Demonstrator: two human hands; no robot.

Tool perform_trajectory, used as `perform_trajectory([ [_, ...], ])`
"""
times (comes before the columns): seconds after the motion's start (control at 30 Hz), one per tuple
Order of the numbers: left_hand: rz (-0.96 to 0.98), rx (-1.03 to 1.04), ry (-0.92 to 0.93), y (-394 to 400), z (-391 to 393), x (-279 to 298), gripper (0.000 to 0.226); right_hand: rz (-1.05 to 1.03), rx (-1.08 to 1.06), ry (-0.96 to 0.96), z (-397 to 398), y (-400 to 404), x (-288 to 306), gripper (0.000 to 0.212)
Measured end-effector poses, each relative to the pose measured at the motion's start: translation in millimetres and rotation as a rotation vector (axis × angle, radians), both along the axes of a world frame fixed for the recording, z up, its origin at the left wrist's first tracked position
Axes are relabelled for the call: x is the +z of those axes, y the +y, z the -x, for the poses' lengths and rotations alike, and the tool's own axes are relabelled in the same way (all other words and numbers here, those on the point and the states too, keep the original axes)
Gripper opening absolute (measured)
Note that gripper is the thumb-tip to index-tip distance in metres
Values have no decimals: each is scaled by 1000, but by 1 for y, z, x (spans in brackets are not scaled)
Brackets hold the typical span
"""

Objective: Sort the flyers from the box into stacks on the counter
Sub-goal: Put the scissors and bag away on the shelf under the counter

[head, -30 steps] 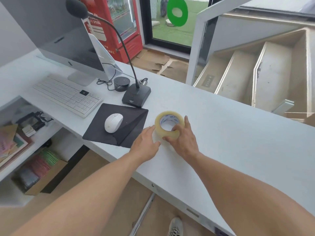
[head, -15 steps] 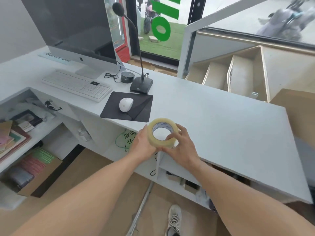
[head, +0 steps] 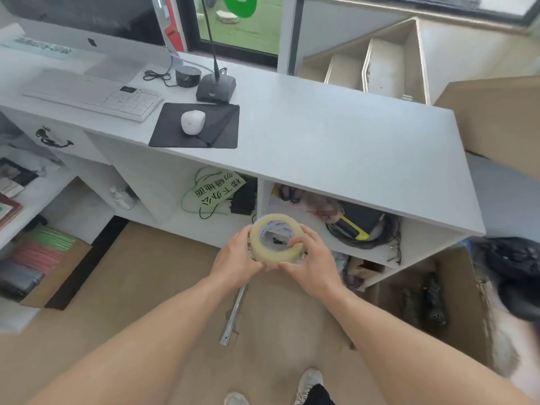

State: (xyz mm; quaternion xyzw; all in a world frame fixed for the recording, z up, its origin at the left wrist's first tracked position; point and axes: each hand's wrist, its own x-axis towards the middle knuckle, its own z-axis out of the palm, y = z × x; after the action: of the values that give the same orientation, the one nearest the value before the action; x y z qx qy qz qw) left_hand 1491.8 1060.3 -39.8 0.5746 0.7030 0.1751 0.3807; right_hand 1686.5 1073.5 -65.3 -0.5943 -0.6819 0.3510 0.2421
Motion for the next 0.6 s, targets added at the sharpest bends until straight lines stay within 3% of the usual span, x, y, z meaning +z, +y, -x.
perform_trajectory([
  [0.4, -41, -212, 36, 55, -127, -171, 81, -24, -322, -89, -126, 38, -164, 44],
  [0.6, -143, -261, -1, 109, -183, -211, 72, -142, -536, -57, -174, 103, -221, 45],
])
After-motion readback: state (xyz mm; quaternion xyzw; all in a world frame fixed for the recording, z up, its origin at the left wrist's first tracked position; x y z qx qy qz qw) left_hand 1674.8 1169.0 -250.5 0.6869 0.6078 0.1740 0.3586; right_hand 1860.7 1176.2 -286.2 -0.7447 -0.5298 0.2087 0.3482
